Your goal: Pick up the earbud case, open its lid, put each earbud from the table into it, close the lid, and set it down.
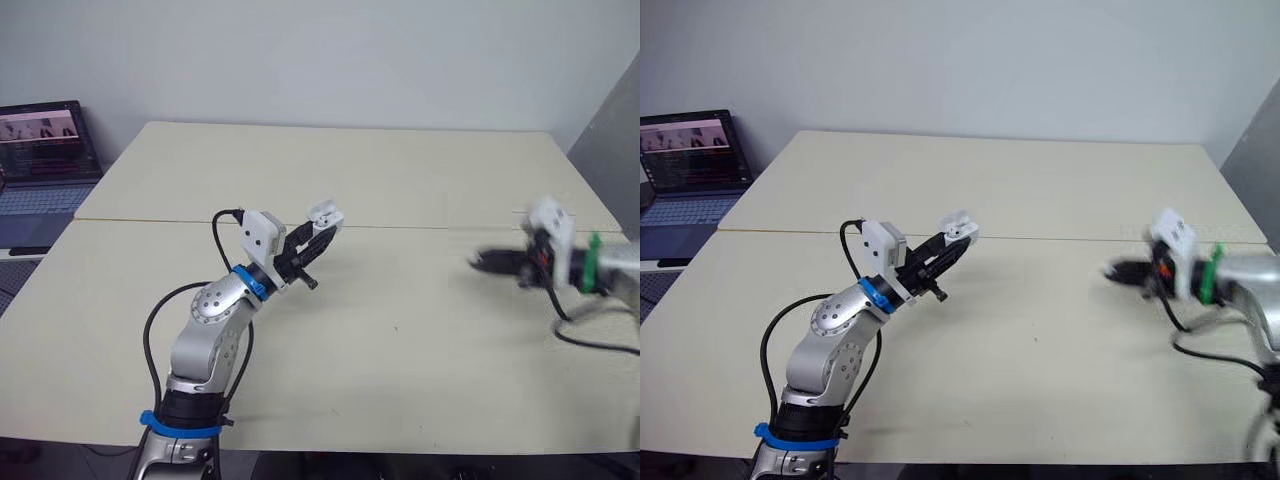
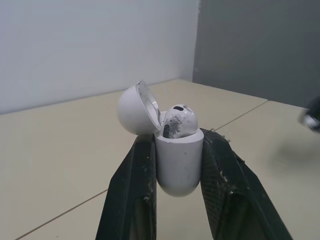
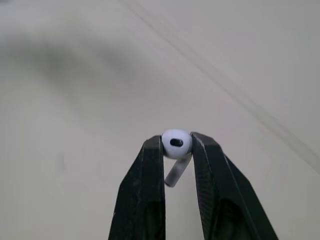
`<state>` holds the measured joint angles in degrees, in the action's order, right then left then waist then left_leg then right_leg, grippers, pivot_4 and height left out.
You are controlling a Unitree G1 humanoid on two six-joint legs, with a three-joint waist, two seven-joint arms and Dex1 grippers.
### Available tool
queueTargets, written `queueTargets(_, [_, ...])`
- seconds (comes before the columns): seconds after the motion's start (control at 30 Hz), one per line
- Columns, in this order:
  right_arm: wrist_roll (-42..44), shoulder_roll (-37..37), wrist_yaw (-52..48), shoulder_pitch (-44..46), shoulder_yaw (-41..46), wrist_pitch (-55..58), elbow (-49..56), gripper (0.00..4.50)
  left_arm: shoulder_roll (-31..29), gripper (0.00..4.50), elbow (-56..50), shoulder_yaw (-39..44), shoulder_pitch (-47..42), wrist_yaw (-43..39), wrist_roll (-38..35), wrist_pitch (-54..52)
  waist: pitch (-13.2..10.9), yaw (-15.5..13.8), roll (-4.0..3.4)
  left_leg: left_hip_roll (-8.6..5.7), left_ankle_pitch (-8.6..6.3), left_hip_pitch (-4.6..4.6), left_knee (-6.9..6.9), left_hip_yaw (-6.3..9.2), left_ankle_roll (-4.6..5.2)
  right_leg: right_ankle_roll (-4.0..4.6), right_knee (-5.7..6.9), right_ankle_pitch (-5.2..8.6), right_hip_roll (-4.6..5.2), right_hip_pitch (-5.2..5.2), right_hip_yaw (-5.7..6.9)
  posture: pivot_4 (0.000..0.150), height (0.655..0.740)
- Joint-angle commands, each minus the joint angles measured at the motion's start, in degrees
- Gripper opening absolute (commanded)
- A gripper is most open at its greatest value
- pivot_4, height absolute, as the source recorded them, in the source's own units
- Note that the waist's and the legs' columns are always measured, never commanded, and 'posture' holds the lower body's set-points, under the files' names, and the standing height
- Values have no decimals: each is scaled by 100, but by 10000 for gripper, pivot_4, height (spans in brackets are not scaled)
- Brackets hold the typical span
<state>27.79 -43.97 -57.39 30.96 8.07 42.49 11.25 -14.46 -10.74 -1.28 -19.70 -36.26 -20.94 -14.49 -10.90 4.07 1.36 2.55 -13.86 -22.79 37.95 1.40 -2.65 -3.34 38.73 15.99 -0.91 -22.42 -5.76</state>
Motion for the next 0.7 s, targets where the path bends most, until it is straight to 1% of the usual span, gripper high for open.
queueTargets(0.03, [688, 866, 1086, 471, 323, 409, 827, 4095, 39, 7871, -103, -8, -221, -141, -193, 86, 0, -71, 1, 2, 0, -6, -3, 6, 0, 2, -7, 1, 0, 0, 10, 1500, 7400])
queueTargets(0.1, [836, 1556, 1764, 724, 228, 529, 1109, 4095, 39, 7871, -96, -25, -339, -214, -297, 13, 0, -128, 1, 0, -3, -22, -7, 8, -2, 6, -12, 0, 5, -11, 15, 1500, 7400])
queueTargets(0.13, [830, 1829, 2032, 804, 158, 525, 1191, 4095, 34, 7871, -90, -36, -389, -248, -336, -10, 0, -152, 0, 0, -5, -26, -8, 7, -5, 28, -13, -13, 6, -15, 12, 1500, 7400])
queueTargets(0.2, [786, 2242, 2395, 835, -3, 476, 1269, 4095, 46, 7871, -68, -43, -489, -282, -403, -70, 1, -190, 0, -3, -6, -55, -5, 4, -7, 31, -13, -15, 10, -43, 10, 1500, 7400])
queueTargets(0.23, [714, 2353, 2443, 770, -138, 372, 1303, 4095, 50, 7871, -52, -56, -545, -297, -417, -84, 1, -207, 0, -3, -6, -83, 0, 3, -7, 31, -8, -16, 11, -75, 9, 1500, 7400])
queueTargets(0.3, [533, 2497, 2546, 669, -312, 115, 1283, 4095, 51, 7871, -46, -66, -617, -313, -468, -126, 1, -237, 0, -4, -5, -110, 2, 4, -8, 33, 0, -17, 13, -103, 11, 1500, 7400])
queueTargets(0.47, [330, 2700, 2704, 469, -576, -277, 1159, 4095, -16, 7871, -3, -71, -701, -465, -517, -177, 1, -221, 0, -2, -5, -108, -1, 4, -7, 33, 6, -17, 11, -106, 13, 1500, 7400])
queueTargets(0.7, [143, 2635, 2701, 264, -648, -619, 958, 4095, -25, 7871, -11, -67, -787, -564, -526, -212, 1, -217, 0, 0, -4, -101, 3, 5, -5, 33, 16, -17, 5, -105, 14, 1500, 7400])
